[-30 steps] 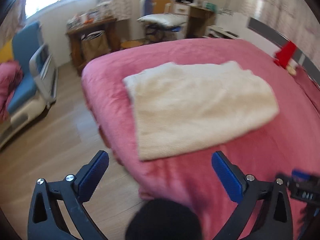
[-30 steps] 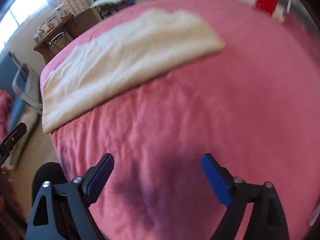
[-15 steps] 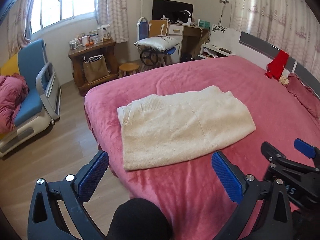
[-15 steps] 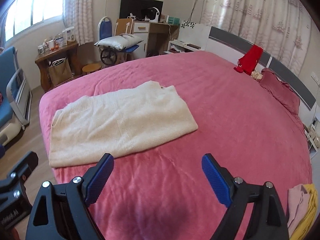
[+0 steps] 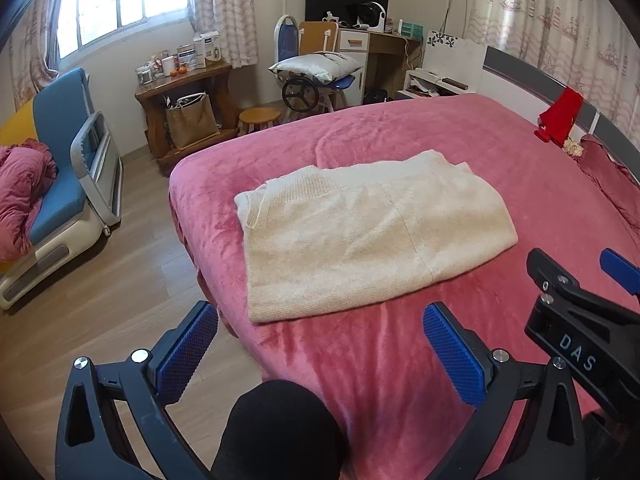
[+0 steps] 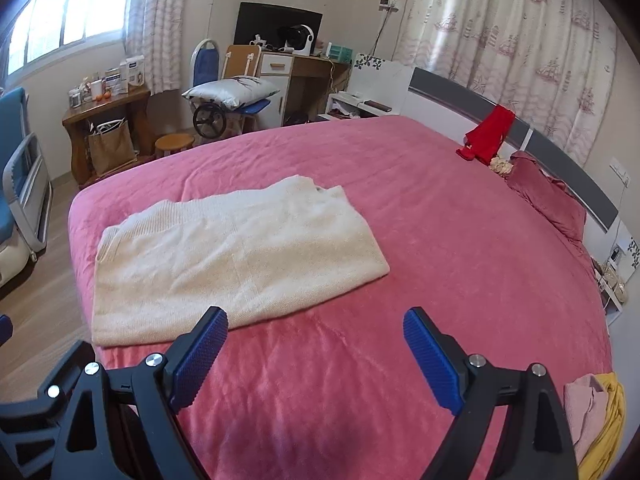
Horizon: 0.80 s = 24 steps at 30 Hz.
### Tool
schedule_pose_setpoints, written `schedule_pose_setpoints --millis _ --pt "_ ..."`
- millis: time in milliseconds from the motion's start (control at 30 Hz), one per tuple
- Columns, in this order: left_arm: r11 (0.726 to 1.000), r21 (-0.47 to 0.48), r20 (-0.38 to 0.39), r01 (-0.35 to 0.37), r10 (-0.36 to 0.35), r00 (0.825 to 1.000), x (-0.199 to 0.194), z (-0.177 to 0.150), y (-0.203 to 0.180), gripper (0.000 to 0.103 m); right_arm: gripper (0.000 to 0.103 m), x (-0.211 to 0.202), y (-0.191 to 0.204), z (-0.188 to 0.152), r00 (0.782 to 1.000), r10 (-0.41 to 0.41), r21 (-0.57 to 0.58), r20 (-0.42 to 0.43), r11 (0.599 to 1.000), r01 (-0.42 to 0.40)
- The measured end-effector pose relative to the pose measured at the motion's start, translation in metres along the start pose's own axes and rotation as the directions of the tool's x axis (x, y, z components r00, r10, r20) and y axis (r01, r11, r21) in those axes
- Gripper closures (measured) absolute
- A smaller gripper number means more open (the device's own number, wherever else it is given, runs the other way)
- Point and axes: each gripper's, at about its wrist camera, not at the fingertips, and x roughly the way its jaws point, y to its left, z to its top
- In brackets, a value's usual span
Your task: Fold clothes
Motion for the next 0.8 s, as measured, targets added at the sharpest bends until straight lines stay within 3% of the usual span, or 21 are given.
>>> schedule_pose_setpoints --millis 500,800 --pt "0.998 -0.049 0.006 -0.032 0.032 0.999 -0.006 -0.007 0.015 0.0 0.012 0.008 0.01 -0.004 0.999 0.048 0.022 -0.022 0.999 -0.048" --pt "0.999 -0.025 -0.006 -0.048 0.048 0.999 -0.001 -0.007 0.011 0.0 0.012 0.012 0.006 -0.008 0.997 0.067 0.042 -0.04 0.997 -0.066"
